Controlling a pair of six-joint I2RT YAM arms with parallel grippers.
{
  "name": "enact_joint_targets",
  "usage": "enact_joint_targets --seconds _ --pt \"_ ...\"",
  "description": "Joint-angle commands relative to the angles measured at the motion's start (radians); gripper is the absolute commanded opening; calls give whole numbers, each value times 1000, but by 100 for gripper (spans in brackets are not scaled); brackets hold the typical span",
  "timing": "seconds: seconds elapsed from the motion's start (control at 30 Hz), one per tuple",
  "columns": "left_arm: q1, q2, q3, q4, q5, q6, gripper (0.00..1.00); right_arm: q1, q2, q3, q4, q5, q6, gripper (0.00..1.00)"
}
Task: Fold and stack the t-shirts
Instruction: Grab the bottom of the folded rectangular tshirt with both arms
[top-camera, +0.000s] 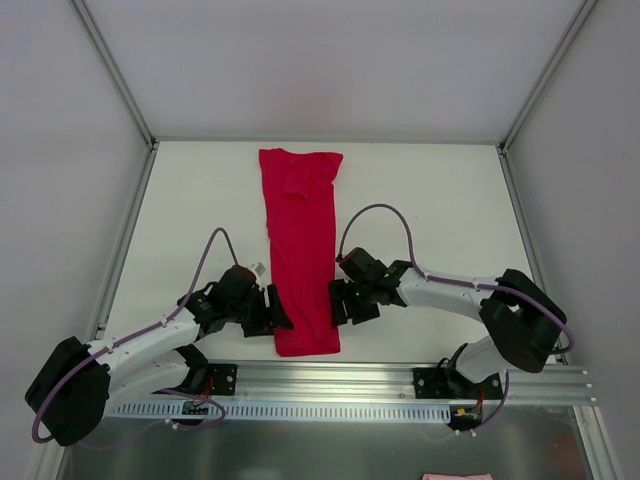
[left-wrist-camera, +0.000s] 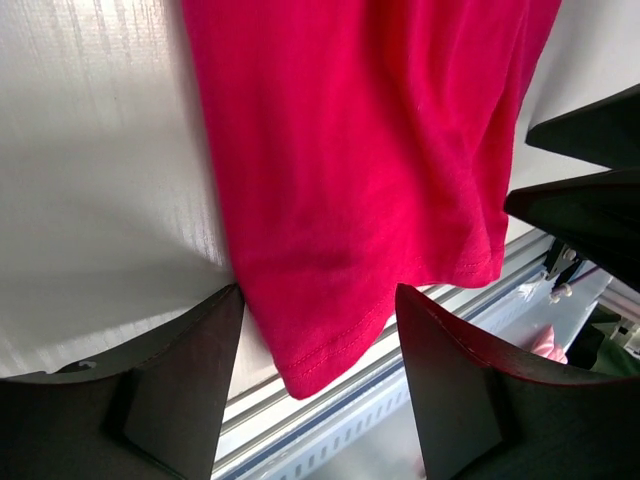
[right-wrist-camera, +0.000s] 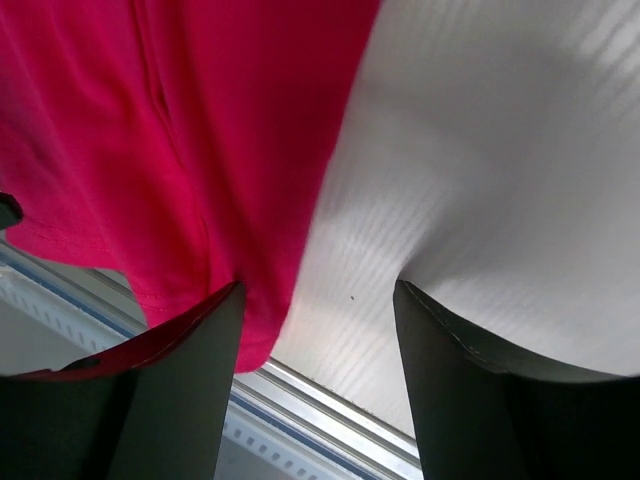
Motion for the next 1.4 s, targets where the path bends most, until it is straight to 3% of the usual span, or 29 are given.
enact_joint_targets --seconds 0.0,0.27,0.47,0.53,0.67,0.8,1.1,1.37 --pt "-8 4 -20 46 -4 -21 62 27 41 45 65 -12 43 65" --pt "-6 -19 -23 31 3 -5 59 96 137 128 107 -26 86 65" --pt "-6 -32 -20 6 14 -16 42 134 113 124 51 0 101 64" --pt "-6 -44 -20 -10 22 -19 42 136 90 120 25 3 101 64" --pt "-6 -58 -7 -62 48 -7 58 151 50 122 -71 3 79 65" --pt "-6 -96 4 -102 48 -1 63 166 -28 96 -140 31 62 65" --pt "-6 -13 7 -34 83 -11 61 163 -53 68 -168 69 39 66" --pt "-6 -7 3 -27 77 -18 59 163 -30 16 -79 37 66 66"
